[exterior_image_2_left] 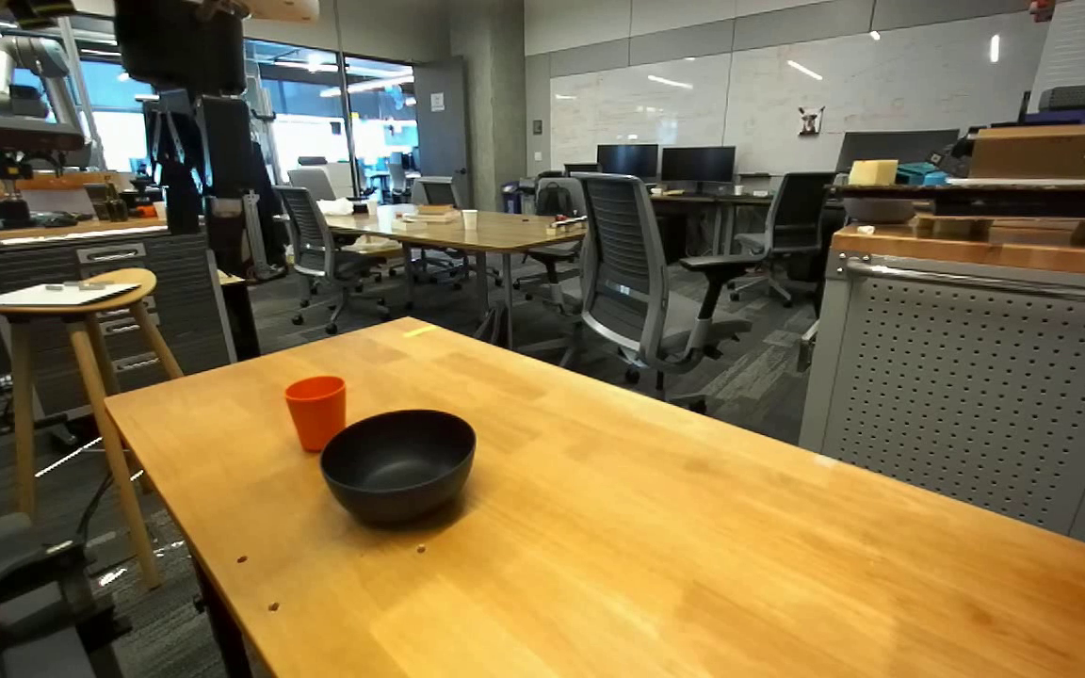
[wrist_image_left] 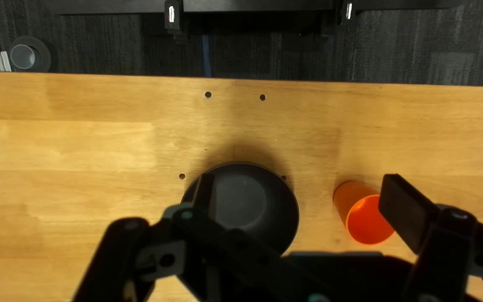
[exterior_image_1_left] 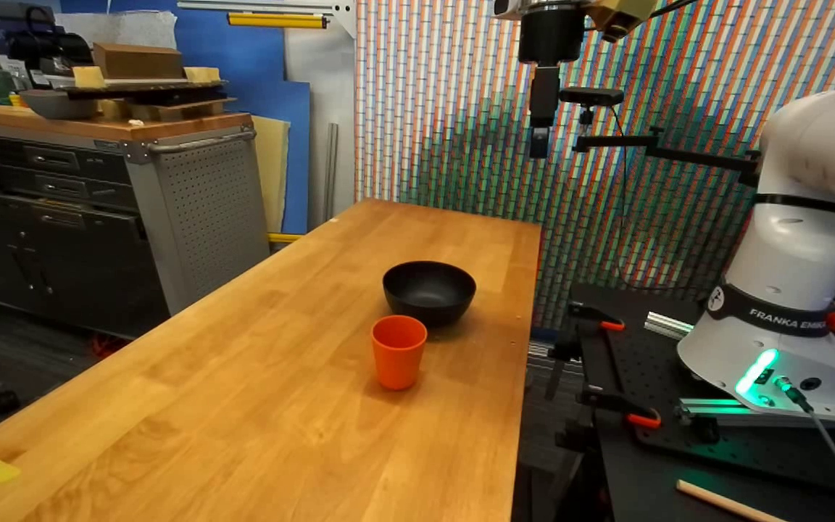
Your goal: Put the cup in the bowl
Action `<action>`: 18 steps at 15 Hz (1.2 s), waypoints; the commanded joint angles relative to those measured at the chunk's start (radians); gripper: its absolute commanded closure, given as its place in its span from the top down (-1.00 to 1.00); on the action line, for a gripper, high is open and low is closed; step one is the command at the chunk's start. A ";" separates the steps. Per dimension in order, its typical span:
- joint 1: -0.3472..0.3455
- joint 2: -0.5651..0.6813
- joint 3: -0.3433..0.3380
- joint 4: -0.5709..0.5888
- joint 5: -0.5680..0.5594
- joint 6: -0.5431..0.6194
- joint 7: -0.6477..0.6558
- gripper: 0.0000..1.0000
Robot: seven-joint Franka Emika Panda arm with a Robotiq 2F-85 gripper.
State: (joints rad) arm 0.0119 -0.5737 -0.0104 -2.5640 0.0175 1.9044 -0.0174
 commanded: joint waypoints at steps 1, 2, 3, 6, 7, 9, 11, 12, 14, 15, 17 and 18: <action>-0.002 0.000 0.002 0.001 0.001 -0.002 -0.001 1.00; -0.002 0.000 0.002 0.002 0.001 -0.002 -0.001 1.00; -0.001 0.018 0.016 -0.008 -0.007 0.033 0.014 1.00; 0.017 0.074 0.054 -0.082 0.004 0.195 0.049 1.00; 0.026 0.104 0.067 -0.104 0.014 0.246 0.059 1.00; 0.047 0.170 0.098 -0.143 0.029 0.351 0.092 1.00; 0.071 0.252 0.130 -0.168 0.040 0.443 0.133 1.00; 0.086 0.294 0.148 -0.176 0.044 0.493 0.154 1.00; 0.112 0.382 0.179 -0.174 0.048 0.575 0.190 1.00; 0.125 0.421 0.196 -0.170 0.045 0.617 0.211 1.00; 0.150 0.484 0.234 -0.163 0.011 0.707 0.251 1.00; 0.157 0.519 0.253 -0.156 -0.022 0.761 0.280 1.00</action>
State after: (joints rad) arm 0.1419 -0.1505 0.1986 -2.7519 0.0471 2.5489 0.1870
